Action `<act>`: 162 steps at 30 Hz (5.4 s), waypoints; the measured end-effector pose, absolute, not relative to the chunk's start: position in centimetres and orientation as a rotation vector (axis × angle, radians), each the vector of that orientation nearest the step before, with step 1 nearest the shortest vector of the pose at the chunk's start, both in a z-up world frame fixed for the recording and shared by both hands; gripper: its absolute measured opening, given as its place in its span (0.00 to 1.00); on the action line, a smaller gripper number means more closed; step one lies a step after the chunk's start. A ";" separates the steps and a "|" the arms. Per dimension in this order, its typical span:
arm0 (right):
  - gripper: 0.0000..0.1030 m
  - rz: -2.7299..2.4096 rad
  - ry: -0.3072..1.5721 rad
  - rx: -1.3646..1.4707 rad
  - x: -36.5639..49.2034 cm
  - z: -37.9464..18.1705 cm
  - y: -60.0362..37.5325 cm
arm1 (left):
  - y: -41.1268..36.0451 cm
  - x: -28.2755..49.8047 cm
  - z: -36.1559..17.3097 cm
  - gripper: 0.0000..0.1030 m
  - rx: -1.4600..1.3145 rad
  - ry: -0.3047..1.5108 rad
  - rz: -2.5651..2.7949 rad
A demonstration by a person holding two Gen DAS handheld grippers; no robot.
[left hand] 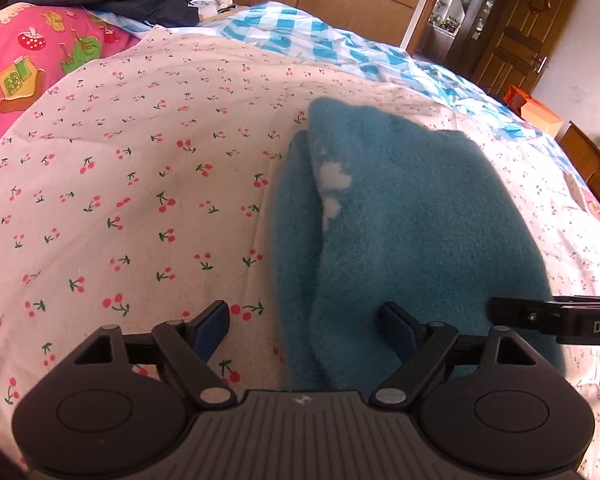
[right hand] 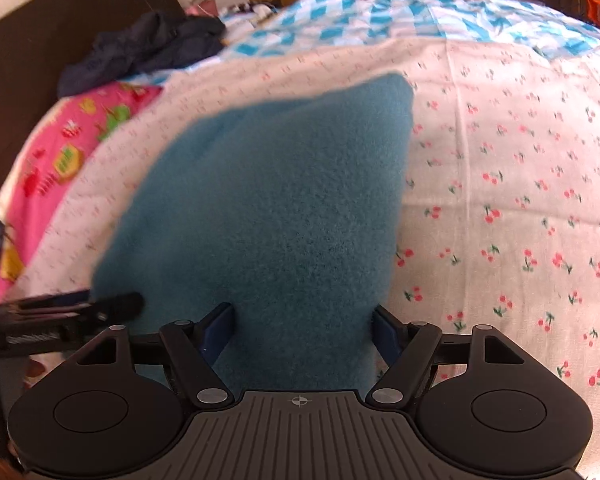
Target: Fold small clothes
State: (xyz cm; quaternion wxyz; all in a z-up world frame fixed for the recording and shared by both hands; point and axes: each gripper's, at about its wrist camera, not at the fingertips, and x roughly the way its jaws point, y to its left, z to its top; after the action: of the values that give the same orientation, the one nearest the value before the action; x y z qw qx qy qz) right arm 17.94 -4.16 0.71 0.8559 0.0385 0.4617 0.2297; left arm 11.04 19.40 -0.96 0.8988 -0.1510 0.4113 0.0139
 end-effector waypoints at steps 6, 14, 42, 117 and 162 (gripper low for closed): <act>0.71 0.467 0.880 0.042 15.4 3.5 -5.4 | 17.5 10.1 1.3 0.85 -0.203 0.851 0.088; 0.71 0.443 0.835 0.007 11.5 4.7 -6.5 | 15.3 6.7 3.4 0.84 -0.141 0.860 0.109; 0.71 0.374 0.908 -0.040 7.7 2.2 -7.5 | 8.9 4.8 0.8 0.89 -0.016 0.962 0.117; 0.72 0.329 0.947 -0.105 7.1 1.5 -5.3 | 9.7 4.8 0.7 0.90 -0.069 0.985 0.116; 0.72 0.298 0.988 -0.111 7.9 1.0 -4.6 | 9.9 5.1 0.4 0.89 -0.053 1.025 0.149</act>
State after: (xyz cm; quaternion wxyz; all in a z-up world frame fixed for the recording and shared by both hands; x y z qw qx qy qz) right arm 7.87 -4.61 1.01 0.8683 -0.0529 0.4722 0.1424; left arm 5.08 9.85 0.36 0.8684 -0.0253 0.4900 0.0713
